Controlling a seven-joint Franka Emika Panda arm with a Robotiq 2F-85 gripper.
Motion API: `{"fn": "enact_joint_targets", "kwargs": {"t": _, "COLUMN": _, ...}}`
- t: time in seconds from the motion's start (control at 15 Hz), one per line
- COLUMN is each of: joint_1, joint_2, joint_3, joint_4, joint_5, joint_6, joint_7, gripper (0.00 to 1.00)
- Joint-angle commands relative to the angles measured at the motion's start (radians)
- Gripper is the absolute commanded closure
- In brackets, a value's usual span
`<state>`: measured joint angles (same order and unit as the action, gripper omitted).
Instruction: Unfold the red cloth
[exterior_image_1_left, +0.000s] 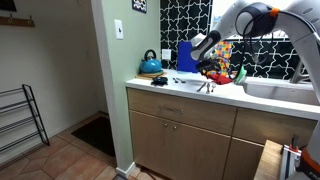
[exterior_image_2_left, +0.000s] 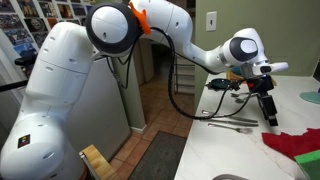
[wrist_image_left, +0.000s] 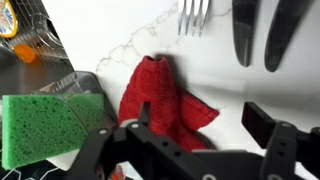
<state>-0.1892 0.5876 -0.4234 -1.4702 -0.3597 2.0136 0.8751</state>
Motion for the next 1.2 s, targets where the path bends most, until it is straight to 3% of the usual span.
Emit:
{"fn": "enact_joint_targets", "kwargs": {"t": 0.0, "joint_1": -0.03, "joint_2": 0.059, "joint_3": 0.0, "joint_4": 0.042, "joint_5": 0.017, "joint_6": 0.028, "joint_7": 0.109, "gripper": 0.1}}
{"fn": "enact_joint_targets", "kwargs": {"t": 0.4, "joint_1": -0.036, "joint_2": 0.102, "joint_3": -0.023, "joint_4": 0.069, "joint_5": -0.015, "joint_6": 0.037, "joint_7": 0.238, "gripper": 0.14}}
{"fn": "enact_joint_targets", "kwargs": {"t": 1.0, "joint_1": -0.036, "joint_2": 0.133, "joint_3": -0.058, "joint_4": 0.077, "joint_5": -0.064, "joint_6": 0.012, "joint_7": 0.302, "gripper": 0.19}}
{"fn": "enact_joint_targets", "kwargs": {"t": 1.13, "joint_1": -0.037, "joint_2": 0.137, "joint_3": -0.059, "joint_4": 0.074, "joint_5": -0.076, "joint_6": 0.031, "joint_7": 0.315, "gripper": 0.27}}
